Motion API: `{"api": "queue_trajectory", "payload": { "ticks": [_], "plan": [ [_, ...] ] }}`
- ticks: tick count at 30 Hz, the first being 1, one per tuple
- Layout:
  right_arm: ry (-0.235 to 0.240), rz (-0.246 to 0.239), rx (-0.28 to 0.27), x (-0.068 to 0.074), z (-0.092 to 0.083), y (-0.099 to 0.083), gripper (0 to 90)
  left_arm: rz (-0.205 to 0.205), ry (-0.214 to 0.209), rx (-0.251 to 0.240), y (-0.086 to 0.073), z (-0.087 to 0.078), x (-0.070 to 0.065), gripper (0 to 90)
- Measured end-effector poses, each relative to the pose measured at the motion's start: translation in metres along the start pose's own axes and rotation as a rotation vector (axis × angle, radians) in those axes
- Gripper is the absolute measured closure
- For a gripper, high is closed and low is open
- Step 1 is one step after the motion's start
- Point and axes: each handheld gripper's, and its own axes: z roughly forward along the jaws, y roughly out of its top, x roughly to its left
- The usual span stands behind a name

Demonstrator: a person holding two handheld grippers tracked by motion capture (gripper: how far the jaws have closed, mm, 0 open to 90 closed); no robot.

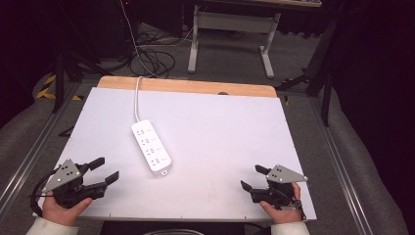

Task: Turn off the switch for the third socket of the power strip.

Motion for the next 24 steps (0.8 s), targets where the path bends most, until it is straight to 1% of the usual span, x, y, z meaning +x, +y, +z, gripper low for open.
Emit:
{"api": "queue_trajectory", "payload": {
  "ticks": [1, 3, 6, 11, 14, 15, 17, 19, 22, 24],
  "plan": [
    [0.002, -0.006, 0.001, 0.0005, 0.0009, -0.0002, 25.5, 0.011, 0.009, 0.002, 0.0003, 0.0001, -0.0008, 29.3],
    [-0.002, -0.016, 0.006, 0.0012, 0.0013, 0.0002, 25.6, 0.021, 0.012, 0.001, 0.0008, -0.0002, -0.0007, 29.3],
    [-0.002, -0.027, 0.006, 0.0018, 0.0018, 0.0003, 26.4, 0.029, 0.022, 0.005, 0.0011, -0.0012, -0.0006, 29.3],
    [-0.005, -0.031, 0.0, 0.0026, 0.0012, 0.0007, 26.4, 0.031, 0.024, 0.005, 0.0014, -0.0018, -0.0011, 29.4],
    [-0.01, -0.034, -0.006, 0.0026, 0.0012, 0.0007, 26.3, 0.043, 0.032, 0.013, 0.0014, -0.0021, -0.0012, 31.1],
    [-0.013, -0.04, -0.009, 0.0026, 0.0009, 0.0008, 26.4, 0.043, 0.032, 0.013, 0.0014, -0.0021, -0.0012, 31.6],
    [-0.008, -0.052, -0.017, 0.0029, 0.0002, 0.0011, 30.4, 0.039, 0.029, 0.014, 0.0014, -0.0021, -0.0005, 32.5],
    [-0.013, -0.052, -0.018, 0.0037, -0.0004, 0.0011, 30.7, 0.024, 0.024, 0.013, 0.0016, -0.0024, -0.0005, 32.6],
    [-0.014, -0.049, -0.02, 0.0031, -0.0007, 0.0011, 30.7, 0.029, 0.027, 0.014, 0.0023, -0.003, -0.0001, 32.6],
    [-0.013, -0.049, -0.022, 0.0026, -0.0007, 0.001, 30.7, 0.023, 0.029, 0.014, 0.0032, -0.0032, -0.0005, 32.6]
  ]
}}
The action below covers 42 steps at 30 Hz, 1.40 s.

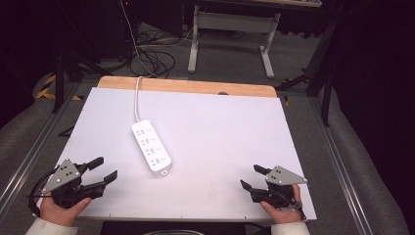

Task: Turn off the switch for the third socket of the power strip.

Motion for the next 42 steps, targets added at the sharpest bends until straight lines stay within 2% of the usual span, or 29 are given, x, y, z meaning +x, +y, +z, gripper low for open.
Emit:
{"api": "queue_trajectory", "payload": {
  "ticks": [9, 11, 22, 31, 38, 42],
  "plan": [
    [0.001, 0.013, 0.001, -0.001, 0.0, 0.0, 31.5, -0.012, 0.003, 0.016, 0.008, 0.0, 0.0, 33.9],
    [0.007, 0.015, -0.001, -0.001, 0.0, 0.0, 32.1, -0.004, 0.003, 0.026, 0.011, 0.001, 0.0, 34.8],
    [0.029, 0.024, 0.012, -0.001, 0.002, 0.0, 32.4, -0.005, -0.036, 0.052, 0.032, 0.011, -0.004, 37.1],
    [0.037, 0.027, 0.011, -0.002, 0.003, -0.001, 33.0, 0.016, -0.055, 0.055, 0.052, 0.026, -0.006, 39.3],
    [0.042, 0.025, 0.013, -0.002, 0.003, -0.001, 33.1, 0.003, -0.084, 0.06, 0.063, 0.039, -0.007, 40.9],
    [0.043, 0.025, 0.013, -0.002, 0.003, -0.001, 33.1, 0.013, -0.087, 0.064, 0.068, 0.046, -0.008, 42.0]
  ]
}}
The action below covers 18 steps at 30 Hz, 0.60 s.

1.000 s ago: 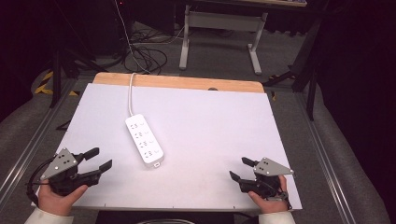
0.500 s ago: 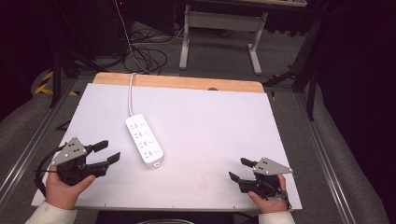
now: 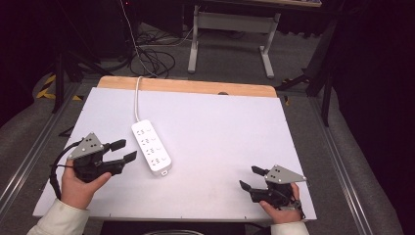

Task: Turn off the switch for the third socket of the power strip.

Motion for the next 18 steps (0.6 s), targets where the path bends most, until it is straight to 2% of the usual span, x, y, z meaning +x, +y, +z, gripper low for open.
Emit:
{"api": "queue_trajectory", "payload": {
  "ticks": [6, 10, 12, 13, 18],
  "plan": [
    [0.004, 0.0, 0.0, 0.0, 0.0, 0.0, 33.2, 0.006, -0.005, 0.0, 0.006, 0.008, -0.001, 45.3],
    [0.004, -0.001, 0.0, 0.0, 0.0, 0.0, 33.3, -0.004, -0.02, -0.004, 0.011, 0.015, -0.002, 45.8],
    [0.004, -0.001, 0.0, 0.0, 0.0, 0.0, 33.3, -0.003, -0.025, 0.002, 0.013, 0.019, -0.003, 46.0],
    [0.004, -0.001, 0.0, 0.0, 0.0, 0.0, 33.3, 0.011, -0.021, 0.005, 0.016, 0.023, -0.003, 46.1],
    [0.007, -0.001, 0.001, 0.0, 0.0, -0.001, 33.3, 0.009, -0.032, 0.004, 0.021, 0.03, -0.005, 46.2]
  ]
}}
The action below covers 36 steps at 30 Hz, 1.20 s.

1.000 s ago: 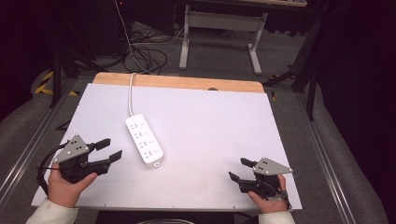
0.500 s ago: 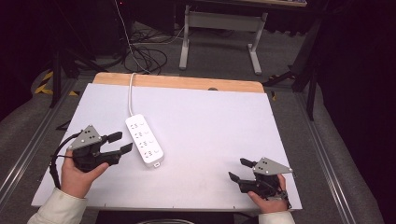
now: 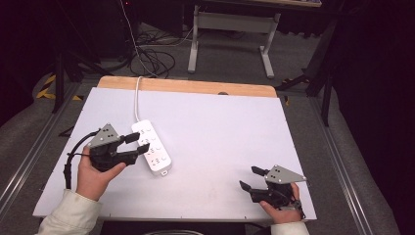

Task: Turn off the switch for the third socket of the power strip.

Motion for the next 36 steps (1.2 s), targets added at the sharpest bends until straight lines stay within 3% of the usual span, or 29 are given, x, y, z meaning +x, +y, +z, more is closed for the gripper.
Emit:
{"api": "queue_trajectory", "payload": {
  "ticks": [12, 13, 23, 31, 34, 36],
  "plan": [
    [0.002, 0.0, 0.001, 0.0, 0.0, 0.0, 33.3, 0.027, -0.007, 0.026, 0.009, 0.025, -0.001, 46.1],
    [0.002, 0.0, 0.002, 0.0, 0.0, 0.0, 33.2, 0.011, -0.013, 0.024, 0.009, 0.027, -0.002, 46.3],
    [0.006, 0.0, 0.0, -0.001, 0.0, -0.001, 33.2, -0.011, -0.033, 0.031, 0.01, 0.046, 0.004, 47.2],
    [0.005, 0.0, 0.001, -0.001, 0.0, -0.001, 33.2, 0.0, -0.029, 0.041, 0.01, 0.051, 0.007, 48.7],
    [0.007, 0.002, -0.003, -0.001, 0.0, -0.001, 33.3, -0.004, -0.036, 0.045, 0.009, 0.053, 0.008, 52.2],
    [0.007, 0.002, 0.0, -0.001, 0.0, -0.001, 33.2, 0.02, -0.034, 0.048, 0.007, 0.054, 0.01, 60.4]
  ]
}}
